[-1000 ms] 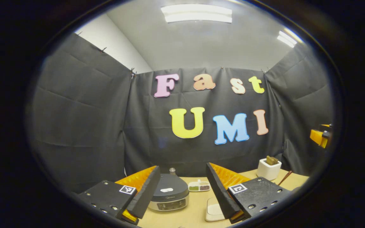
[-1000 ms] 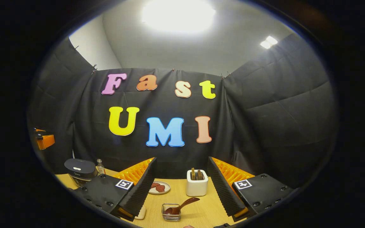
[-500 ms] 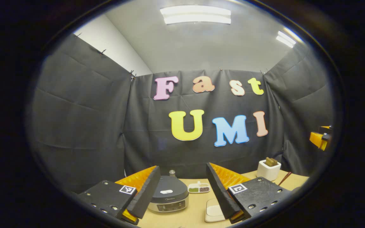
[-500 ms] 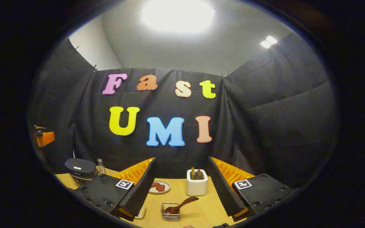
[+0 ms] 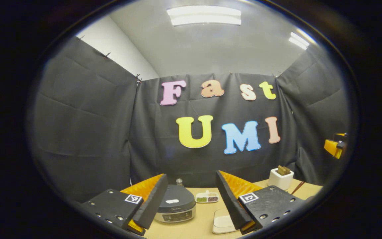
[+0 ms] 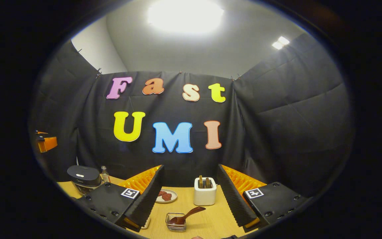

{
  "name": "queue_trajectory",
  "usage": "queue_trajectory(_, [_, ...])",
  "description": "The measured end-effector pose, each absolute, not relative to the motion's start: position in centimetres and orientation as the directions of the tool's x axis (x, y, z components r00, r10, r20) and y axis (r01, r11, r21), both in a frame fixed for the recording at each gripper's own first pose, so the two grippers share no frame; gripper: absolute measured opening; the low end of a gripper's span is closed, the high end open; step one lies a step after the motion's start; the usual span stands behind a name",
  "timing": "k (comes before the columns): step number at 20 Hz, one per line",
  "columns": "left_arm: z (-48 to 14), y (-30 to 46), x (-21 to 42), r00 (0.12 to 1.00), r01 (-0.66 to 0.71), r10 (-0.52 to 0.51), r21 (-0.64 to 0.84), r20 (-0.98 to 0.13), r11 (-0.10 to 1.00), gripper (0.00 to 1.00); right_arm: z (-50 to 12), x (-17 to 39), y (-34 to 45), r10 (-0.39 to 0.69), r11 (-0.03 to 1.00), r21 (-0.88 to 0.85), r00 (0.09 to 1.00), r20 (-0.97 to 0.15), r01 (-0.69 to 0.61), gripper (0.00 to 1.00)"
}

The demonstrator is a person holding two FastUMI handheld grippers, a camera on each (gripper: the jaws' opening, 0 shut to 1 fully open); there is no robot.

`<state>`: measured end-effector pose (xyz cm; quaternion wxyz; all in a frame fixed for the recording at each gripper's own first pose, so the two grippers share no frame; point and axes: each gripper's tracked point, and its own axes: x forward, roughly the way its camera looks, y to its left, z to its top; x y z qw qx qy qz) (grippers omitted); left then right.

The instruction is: Close the left gripper, press the button to open the rice cooker; take a wooden spoon from the chopstick holder with the right hand, scoop a spoonful of rice and pour it into the rice cooker, then put the wooden spoon back into the chopstick holder.

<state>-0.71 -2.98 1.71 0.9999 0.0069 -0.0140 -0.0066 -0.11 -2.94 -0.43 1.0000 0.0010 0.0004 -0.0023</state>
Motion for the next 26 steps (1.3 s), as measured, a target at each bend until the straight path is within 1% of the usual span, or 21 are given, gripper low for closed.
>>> queue_trajectory(7, [1.7,-4.4,0.0,1.000,0.002,-0.003,0.023,0.031,1.000,0.90,-0.4,0.5,-4.5,0.012,1.000,-0.011,1.000,0.006,-0.012,0.99])
queue_trajectory(9, [1.7,-4.4,0.2,0.999,-0.015,0.014,0.036,0.031,0.999,0.89,-0.7,0.7,-5.0,0.022,1.000,-0.008,1.000,0.006,-0.022,0.99])
queue_trajectory(10, [1.7,-4.4,0.4,0.999,-0.023,0.022,0.037,0.030,0.999,0.87,-0.9,0.8,-5.2,0.030,1.000,-0.002,1.000,0.005,-0.030,0.99])
queue_trajectory(11, [1.5,-4.4,0.5,0.999,-0.030,0.029,0.038,0.023,0.999,0.77,-1.1,0.8,-5.4,0.039,0.999,0.004,0.999,0.000,-0.039,0.99])
queue_trajectory(12, [1.5,-4.3,0.7,0.999,-0.034,0.033,0.040,0.024,0.999,0.79,-1.4,0.9,-5.4,0.050,0.999,0.008,0.999,-0.003,-0.050,0.99])
queue_trajectory(15, [1.9,-2.7,1.4,0.995,-0.095,0.092,0.051,0.045,0.994,0.36,-2.1,1.2,-6.0,0.070,0.998,0.010,0.998,-0.010,-0.070,0.99])
queue_trajectory(16, [2.0,-2.6,1.7,0.996,-0.086,0.084,0.048,0.043,0.995,0.31,-2.4,1.2,-6.1,0.072,0.997,0.013,0.997,-0.017,-0.071,0.99])
queue_trajectory(17, [1.7,-2.8,1.9,0.997,-0.075,0.073,0.046,0.039,0.996,0.30,-2.5,1.2,-6.0,0.072,0.997,0.020,0.997,-0.019,-0.071,0.99])
queue_trajectory(18, [2.1,-1.3,1.5,0.993,-0.113,0.110,0.054,0.047,0.992,0.30,-2.4,1.2,-5.9,0.070,0.997,0.026,0.997,-0.018,-0.069,0.99])
queue_trajectory(20, [0.9,-0.8,4.1,0.996,-0.088,0.087,0.050,0.026,0.995,0.00,-2.7,1.7,-5.8,0.062,0.998,0.024,0.998,-0.023,-0.062,0.99])
queue_trajectory(23, [-0.9,-0.5,6.7,0.999,-0.035,0.035,0.023,-0.002,0.999,0.02,-2.7,2.4,-5.8,0.020,1.000,0.014,1.000,-0.018,-0.020,1.00])
queue_trajectory(24, [-1.8,0.1,7.7,0.999,-0.029,0.029,0.015,-0.023,0.999,0.00,-2.8,2.6,-5.5,0.007,1.000,0.021,1.000,-0.022,-0.007,0.99])
queue_trajectory(26, [-3.8,1.6,9.9,0.998,-0.025,0.025,0.001,-0.058,1.000,0.02,-3.0,3.0,-4.6,-0.010,1.000,0.027,1.000,-0.030,0.011,0.99])
